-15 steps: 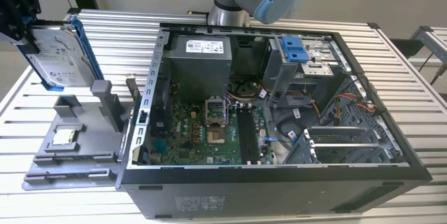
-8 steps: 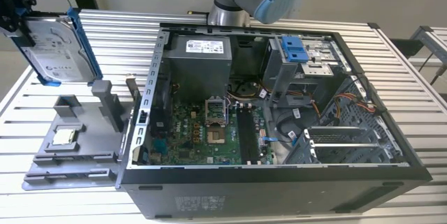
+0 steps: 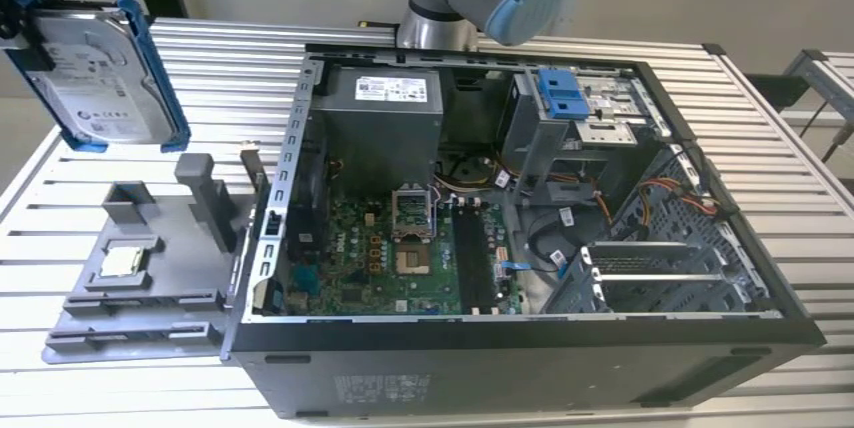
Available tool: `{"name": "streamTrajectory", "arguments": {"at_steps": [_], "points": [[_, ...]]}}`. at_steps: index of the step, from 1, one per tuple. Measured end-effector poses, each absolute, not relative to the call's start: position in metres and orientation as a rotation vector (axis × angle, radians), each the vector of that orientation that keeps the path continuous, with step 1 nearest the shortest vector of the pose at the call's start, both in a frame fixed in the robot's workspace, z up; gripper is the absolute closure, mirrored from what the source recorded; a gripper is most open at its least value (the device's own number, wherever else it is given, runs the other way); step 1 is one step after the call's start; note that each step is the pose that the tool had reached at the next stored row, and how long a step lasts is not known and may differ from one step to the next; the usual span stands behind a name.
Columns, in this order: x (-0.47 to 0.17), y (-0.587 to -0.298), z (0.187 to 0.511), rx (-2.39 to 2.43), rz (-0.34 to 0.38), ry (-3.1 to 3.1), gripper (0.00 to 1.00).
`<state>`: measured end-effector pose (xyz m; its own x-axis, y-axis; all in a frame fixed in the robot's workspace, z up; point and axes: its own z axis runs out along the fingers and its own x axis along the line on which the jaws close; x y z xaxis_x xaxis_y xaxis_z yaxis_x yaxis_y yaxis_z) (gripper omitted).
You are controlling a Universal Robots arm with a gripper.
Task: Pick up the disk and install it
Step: 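Pick up the disk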
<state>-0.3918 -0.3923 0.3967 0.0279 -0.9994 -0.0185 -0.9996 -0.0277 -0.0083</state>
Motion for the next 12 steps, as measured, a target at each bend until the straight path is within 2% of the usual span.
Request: {"name": "streamTrajectory", "arguments": {"at_steps": [12], "points": [[-0.392, -0.392, 0.425, -2.238, 0.012, 2.177, 1.00]]}}
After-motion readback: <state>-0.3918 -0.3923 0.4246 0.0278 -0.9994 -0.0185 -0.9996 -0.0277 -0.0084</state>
